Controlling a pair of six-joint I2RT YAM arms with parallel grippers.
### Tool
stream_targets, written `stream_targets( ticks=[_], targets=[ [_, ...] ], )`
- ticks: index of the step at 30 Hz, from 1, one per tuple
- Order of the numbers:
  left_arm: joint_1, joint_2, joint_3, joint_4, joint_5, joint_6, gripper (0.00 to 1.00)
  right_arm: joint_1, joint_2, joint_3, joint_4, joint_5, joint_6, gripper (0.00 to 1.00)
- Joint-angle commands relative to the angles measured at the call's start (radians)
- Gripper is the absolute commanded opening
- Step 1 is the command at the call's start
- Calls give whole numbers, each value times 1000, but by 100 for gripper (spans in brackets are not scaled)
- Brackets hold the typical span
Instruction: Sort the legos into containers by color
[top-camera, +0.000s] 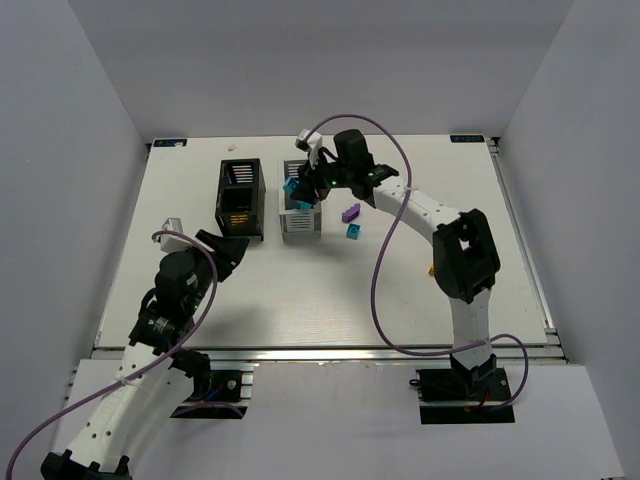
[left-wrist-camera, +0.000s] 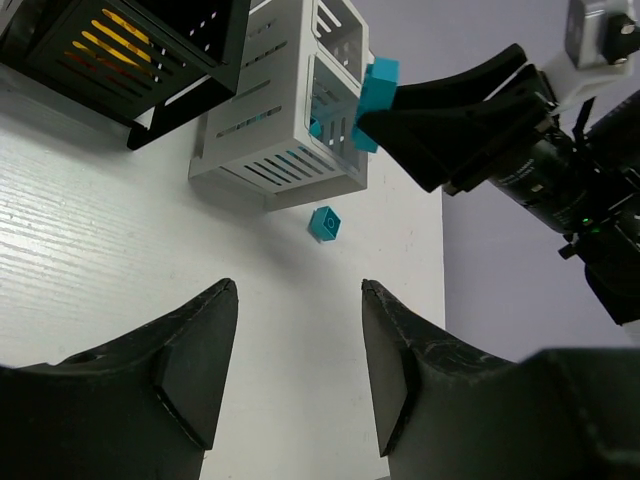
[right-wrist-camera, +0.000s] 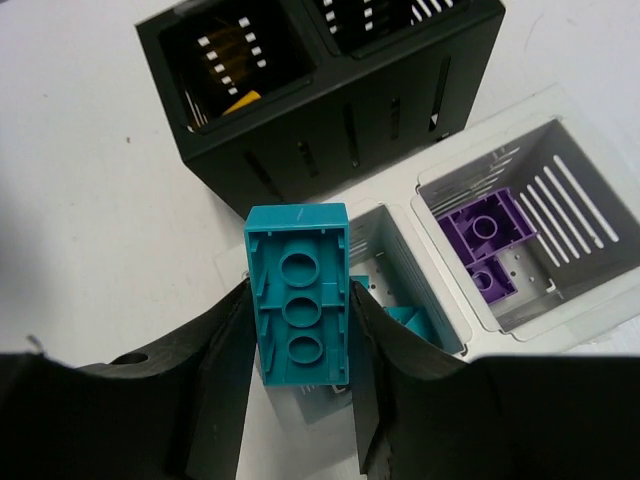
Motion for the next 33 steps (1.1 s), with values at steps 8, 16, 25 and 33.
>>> stream_targets(
  ticks=[8,16,25,33],
  targets=[
    [6,17,3,45,59,16,68,14,37,73,59,57,-21,58],
    [5,164,73,122,173,49,71,-9,-65,67,-13,25,-66,74],
    [-211,587,434,122,157,275,50,-271,-313,-80,-206,-141,-129,51],
    [-380,1052,881,-51,92,462,38,-541,-533,-374,-309,-147,-236,24]
  ],
)
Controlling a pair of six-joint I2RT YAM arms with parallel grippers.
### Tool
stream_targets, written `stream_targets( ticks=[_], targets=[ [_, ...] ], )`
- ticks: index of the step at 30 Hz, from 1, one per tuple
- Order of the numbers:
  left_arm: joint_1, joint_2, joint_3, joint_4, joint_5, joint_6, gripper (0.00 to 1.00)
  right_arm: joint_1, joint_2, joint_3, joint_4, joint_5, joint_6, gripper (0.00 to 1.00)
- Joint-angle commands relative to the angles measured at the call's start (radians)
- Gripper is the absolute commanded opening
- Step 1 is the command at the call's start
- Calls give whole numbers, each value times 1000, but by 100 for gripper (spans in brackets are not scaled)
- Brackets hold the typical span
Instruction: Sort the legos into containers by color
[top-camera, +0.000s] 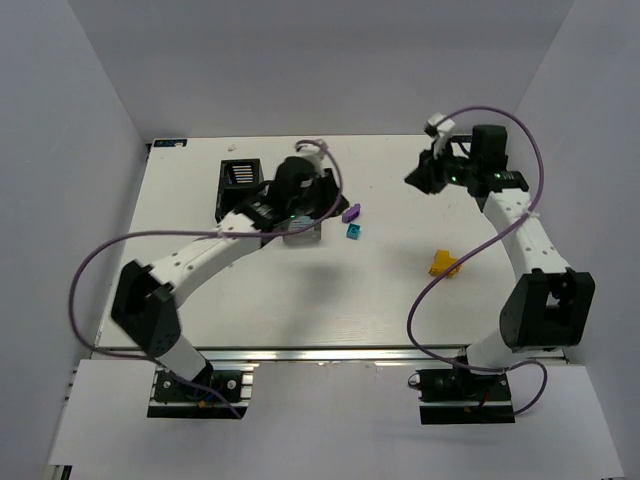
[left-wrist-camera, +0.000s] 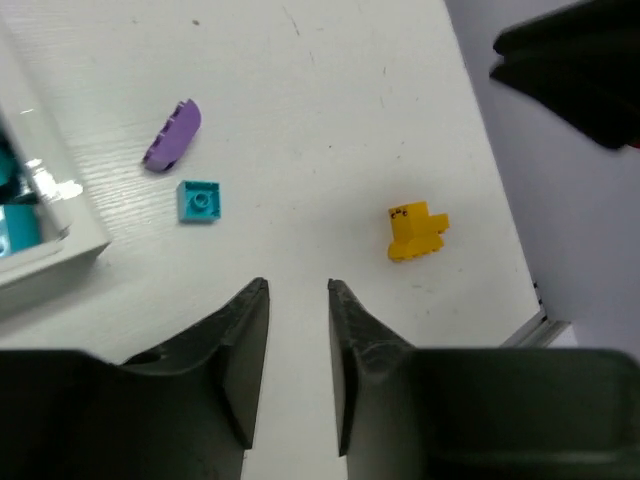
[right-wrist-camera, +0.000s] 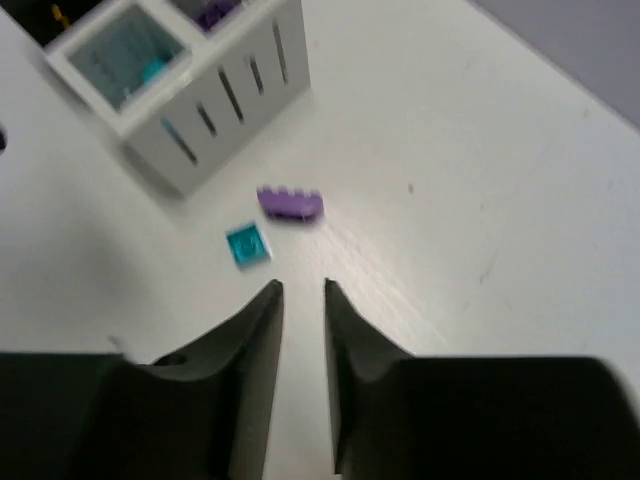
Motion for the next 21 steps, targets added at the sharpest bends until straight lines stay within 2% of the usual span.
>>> stream_targets(
  ticks=[1,2,3,6,10,13,21],
  targets=[
    [-67,174,193,-135,-72,150,42,-58,-68,-102,-84,-38,-63,32],
    [-81,217,241,-181,-93,167,45,-92,-82,-142,-91,-31,-66,44],
    [-93,263,340,-210,-112,181,50,-102,-106,-161,-93,-32,-71,48],
    [-133,429,480,-315,-182,221,54,-174,-133,-202,-96,-38,-74,59],
    [-165,595,689,-398,-279,256,63,-220,-133,-217,-118,-46,-80,65],
    [-167,687,764,-430,-345,259,67,-238,-127,-224,-131,-49,-88,68],
    [-167,817,850,-475,-443,267,71,-247,-102,-234,-139,-58,-94,70]
  ],
)
